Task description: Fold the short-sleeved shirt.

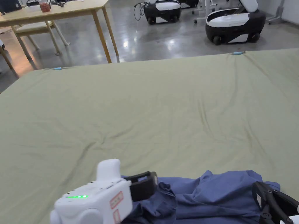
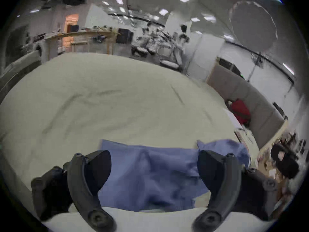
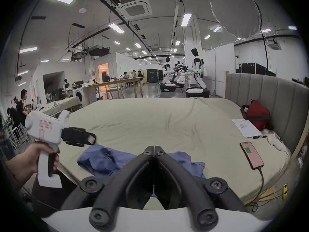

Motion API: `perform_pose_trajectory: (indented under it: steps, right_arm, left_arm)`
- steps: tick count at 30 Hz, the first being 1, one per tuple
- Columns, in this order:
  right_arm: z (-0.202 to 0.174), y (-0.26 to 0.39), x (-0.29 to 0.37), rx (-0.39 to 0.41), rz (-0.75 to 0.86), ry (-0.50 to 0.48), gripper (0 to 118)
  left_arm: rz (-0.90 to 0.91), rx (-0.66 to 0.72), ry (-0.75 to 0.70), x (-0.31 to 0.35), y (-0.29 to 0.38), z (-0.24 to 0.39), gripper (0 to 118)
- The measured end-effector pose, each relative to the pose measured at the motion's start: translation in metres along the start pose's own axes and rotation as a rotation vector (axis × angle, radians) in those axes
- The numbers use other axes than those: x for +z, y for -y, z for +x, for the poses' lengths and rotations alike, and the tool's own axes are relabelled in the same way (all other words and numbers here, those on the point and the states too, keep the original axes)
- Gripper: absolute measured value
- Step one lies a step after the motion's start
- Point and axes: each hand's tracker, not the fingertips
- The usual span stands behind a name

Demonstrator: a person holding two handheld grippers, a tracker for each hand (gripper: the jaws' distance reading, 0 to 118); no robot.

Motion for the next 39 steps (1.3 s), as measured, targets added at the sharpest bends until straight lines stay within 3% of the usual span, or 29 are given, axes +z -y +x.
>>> perform_pose_trajectory:
  steps: [2, 3, 4, 5, 6, 7, 8, 11, 17, 21, 25, 26, 27, 28, 29, 30, 31, 34, 36, 38, 39]
  right_arm:
    - [0.004, 0.004, -0.001, -0.019, -0.004, 0.002, 0]
    - [0.005, 0.006, -0.001, -0.025, -0.007, 0.002, 0]
    - [0.007, 0.007, -0.001, -0.034, -0.011, -0.001, 0]
    - [0.008, 0.008, -0.002, -0.043, -0.014, -0.005, 0]
    - [0.009, 0.01, -0.002, -0.049, -0.016, -0.006, 0]
    - [0.01, 0.012, -0.003, -0.054, -0.02, -0.007, 0]
    - [0.011, 0.013, -0.004, -0.056, -0.025, -0.007, 0]
    - [0.015, 0.011, -0.002, -0.082, -0.022, -0.016, 0]
    - [0.023, 0.009, 0.004, -0.065, -0.021, 0.027, 0]
    - [0.026, 0.008, 0.006, -0.059, -0.026, 0.044, 0]
    - [0.024, 0.003, 0.004, -0.057, -0.022, 0.037, 0]
    - [0.022, 0.001, 0.002, -0.054, -0.02, 0.03, 0]
    - [0.02, 0.0, 0.0, -0.049, -0.016, 0.019, 1]
    - [0.018, 0.0, -0.001, -0.041, -0.003, -0.003, 1]
    - [0.017, 0.0, -0.001, -0.04, 0.011, -0.031, 1]
    - [0.015, -0.001, -0.001, -0.047, 0.013, -0.044, 0]
    - [0.012, -0.003, -0.001, -0.051, 0.011, -0.041, 1]
    - [0.005, -0.006, -0.003, -0.071, 0.009, -0.048, 1]
    - [0.001, -0.006, -0.004, -0.071, 0.004, -0.042, 1]
    - [-0.001, -0.007, -0.006, -0.056, -0.018, -0.033, 1]
    - [-0.002, -0.008, -0.006, -0.051, -0.021, -0.026, 1]
  left_arm:
    - [0.016, 0.025, -0.035, 0.012, 0.001, -0.016, 102]
    - [0.016, 0.031, -0.056, 0.017, 0.003, -0.022, 85]
    - [0.016, 0.035, -0.049, 0.019, 0.007, -0.027, 85]
    - [-0.025, 0.054, -0.042, 0.017, 0.011, -0.03, 77]
    - [-0.066, 0.065, -0.041, 0.011, 0.015, -0.032, 60]
    - [-0.114, 0.073, -0.04, 0.001, 0.019, -0.032, 27]
    - [-0.143, 0.081, -0.021, -0.009, 0.025, -0.03, 7]
    - [-0.215, 0.12, 0.075, -0.048, 0.036, -0.011, 8]
    - [-0.253, 0.036, 0.213, -0.097, 0.048, 0.053, 8]
    - [-0.224, 0.051, 0.202, -0.085, 0.043, 0.05, 8]
    - [-0.1, 0.164, 0.175, -0.037, 0.024, 0.004, 8]
    - [-0.086, 0.197, 0.169, -0.026, 0.02, -0.011, 11]
    - [-0.062, 0.228, 0.168, -0.018, 0.018, -0.023, 39]
    - [-0.042, 0.258, 0.182, -0.01, 0.017, -0.035, 89]
    - [-0.046, 0.277, 0.19, -0.004, 0.017, -0.047, 118]
    - [-0.068, 0.306, 0.191, -0.002, 0.018, -0.06, 118]
    - [0.068, 0.408, 0.213, 0.003, 0.022, -0.072, 118]
    - [-0.062, 0.532, 0.191, -0.011, 0.042, -0.111, 118]
    - [-0.113, 0.641, 0.282, -0.03, 0.057, -0.121, 118]
    - [-0.169, 0.757, 0.464, -0.052, 0.075, -0.122, 118]
    - [-0.112, 0.743, 0.532, -0.059, 0.076, -0.119, 118]
